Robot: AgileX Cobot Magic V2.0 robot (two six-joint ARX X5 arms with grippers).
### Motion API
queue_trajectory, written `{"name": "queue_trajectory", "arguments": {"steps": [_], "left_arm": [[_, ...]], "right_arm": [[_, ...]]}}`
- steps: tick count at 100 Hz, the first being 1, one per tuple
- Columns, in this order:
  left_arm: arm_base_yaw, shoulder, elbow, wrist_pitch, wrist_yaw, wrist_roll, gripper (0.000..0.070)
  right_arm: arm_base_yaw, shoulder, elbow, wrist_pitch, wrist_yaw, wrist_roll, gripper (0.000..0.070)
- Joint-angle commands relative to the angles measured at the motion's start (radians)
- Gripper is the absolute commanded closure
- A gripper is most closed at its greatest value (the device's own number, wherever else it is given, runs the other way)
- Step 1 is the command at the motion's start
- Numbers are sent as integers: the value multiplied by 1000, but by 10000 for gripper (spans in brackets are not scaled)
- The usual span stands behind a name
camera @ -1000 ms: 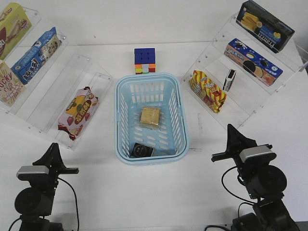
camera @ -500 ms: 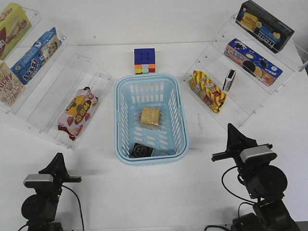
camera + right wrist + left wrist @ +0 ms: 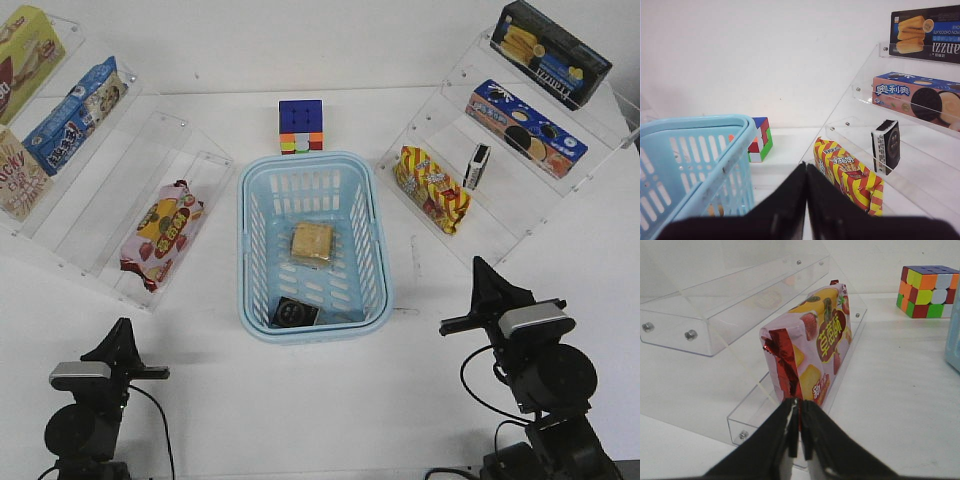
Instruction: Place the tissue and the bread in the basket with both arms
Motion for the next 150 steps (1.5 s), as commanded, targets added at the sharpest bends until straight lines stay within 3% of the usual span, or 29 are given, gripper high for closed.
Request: {"name": "queue_trajectory", "arguments": {"steps": [1, 26, 45, 52, 91, 98, 121, 150], "left_arm": [[0, -2, -20, 10, 4, -2, 699], [0, -2, -20, 10, 4, -2, 699], [0, -2, -20, 10, 4, -2, 699], [0, -2, -20, 10, 3, -2, 699], [0, -2, -20, 10, 3, -2, 698], [0, -2, -20, 10, 3, -2, 699], [0, -1, -20, 12, 3, -2, 699], [0, -1, -20, 13, 3, -2, 699]], "right_arm": [[3, 3, 3, 11, 0, -1, 700], [3, 3, 3, 11, 2, -11, 700], [-30, -60, -78, 13, 19, -270, 700], [-51, -109, -146, 15, 7, -303, 700], [-178, -462, -494, -32, 7, -299, 700], [-185, -460, -495, -93, 6, -272, 700], [-187, -459, -495, -87, 14, -198, 700], [-187, -459, -495, -64, 16, -199, 700]]}}
